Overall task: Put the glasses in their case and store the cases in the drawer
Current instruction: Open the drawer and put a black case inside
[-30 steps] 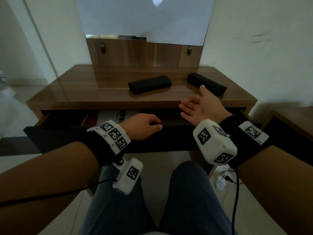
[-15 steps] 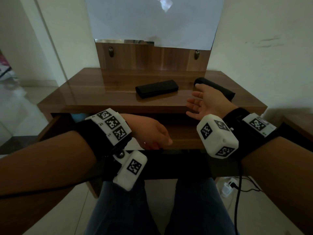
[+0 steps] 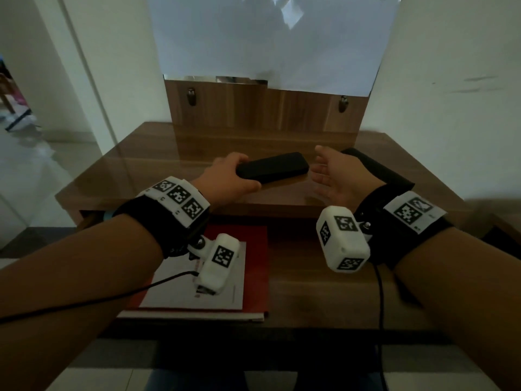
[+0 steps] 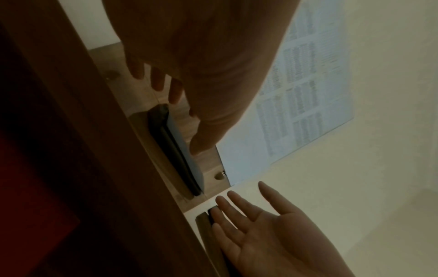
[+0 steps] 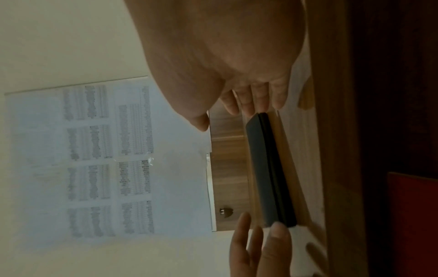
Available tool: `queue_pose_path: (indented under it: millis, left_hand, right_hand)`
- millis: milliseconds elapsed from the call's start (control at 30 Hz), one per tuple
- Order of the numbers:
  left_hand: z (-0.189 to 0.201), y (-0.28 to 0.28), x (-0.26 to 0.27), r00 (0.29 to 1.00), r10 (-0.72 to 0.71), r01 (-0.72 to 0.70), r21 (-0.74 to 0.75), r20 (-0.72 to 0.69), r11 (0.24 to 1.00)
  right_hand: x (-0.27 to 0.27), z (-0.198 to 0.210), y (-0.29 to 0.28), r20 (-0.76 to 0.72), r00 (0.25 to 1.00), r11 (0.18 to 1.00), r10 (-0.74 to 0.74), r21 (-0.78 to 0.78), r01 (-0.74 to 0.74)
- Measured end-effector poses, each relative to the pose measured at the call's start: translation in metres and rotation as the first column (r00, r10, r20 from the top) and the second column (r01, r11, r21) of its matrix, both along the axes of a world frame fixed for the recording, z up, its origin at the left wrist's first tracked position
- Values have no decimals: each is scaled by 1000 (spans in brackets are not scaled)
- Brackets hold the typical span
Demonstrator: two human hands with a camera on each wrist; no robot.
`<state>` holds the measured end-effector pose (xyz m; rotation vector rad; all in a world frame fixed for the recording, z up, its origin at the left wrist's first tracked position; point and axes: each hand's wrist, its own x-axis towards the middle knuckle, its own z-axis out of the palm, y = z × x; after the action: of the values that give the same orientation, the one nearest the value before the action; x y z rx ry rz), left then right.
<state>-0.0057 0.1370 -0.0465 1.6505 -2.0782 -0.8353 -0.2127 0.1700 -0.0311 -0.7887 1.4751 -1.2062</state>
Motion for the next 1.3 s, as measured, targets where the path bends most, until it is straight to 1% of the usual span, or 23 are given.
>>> queue_pose_path:
  millis: [100,167,233,300,433,500,700,866,966,1033,1133,1233,1300]
  left_hand:
    - [-8,-20,5,991,93,-93,-1,98,996]
    - [-12,-31,6,986,119,-122,15,115,992]
    - [-15,-40,5,980,137,-142,24,143,990]
    - [-18,-46,5,973,143,-149,17,181,989]
    - [-21,-51,3,955,121,-132,25,272,991]
    - [-21,-51,3,952,109,-120,23,287,992]
    - [-17,-46,6,977,76,-73,-25,197,997]
    - [-11,-37,0,1000,1,0,-38,19,999]
    - [-4,-28,-5,998,-37,35,-44,-48,998]
    - [1,-21,-8,995,-69,67,-32,-68,997]
    - [8,-9,-12,986,-119,124,37,-117,992]
    - [15,8,-19,978,-173,182,71,-113,981]
    - [20,16,-25,977,-198,207,118,-80,971]
  right_hand:
    - [2,-3,-18,-95,995,1000,8,27,-5]
    - [-1,-5,-30,-112,994,999,2,48,3]
    - [-3,-6,-41,-97,995,998,7,59,-1]
    - [-3,-7,-47,-98,995,998,3,70,4]
    - [-3,-11,-57,-146,989,995,-15,100,30]
    - [-4,-13,-60,-156,988,995,-10,97,25]
    - [-12,-16,-61,-143,988,994,52,101,-38]
    - [-27,-8,-51,-116,990,992,86,103,-74]
    - [-35,-2,-38,-102,990,991,93,108,-82]
    - [-40,2,-25,-178,973,983,148,136,-125]
    - [-55,2,-8,-309,911,953,274,214,-214]
    - [-71,7,12,-365,858,919,361,297,-260]
    - [-83,10,21,-387,831,894,399,364,-260]
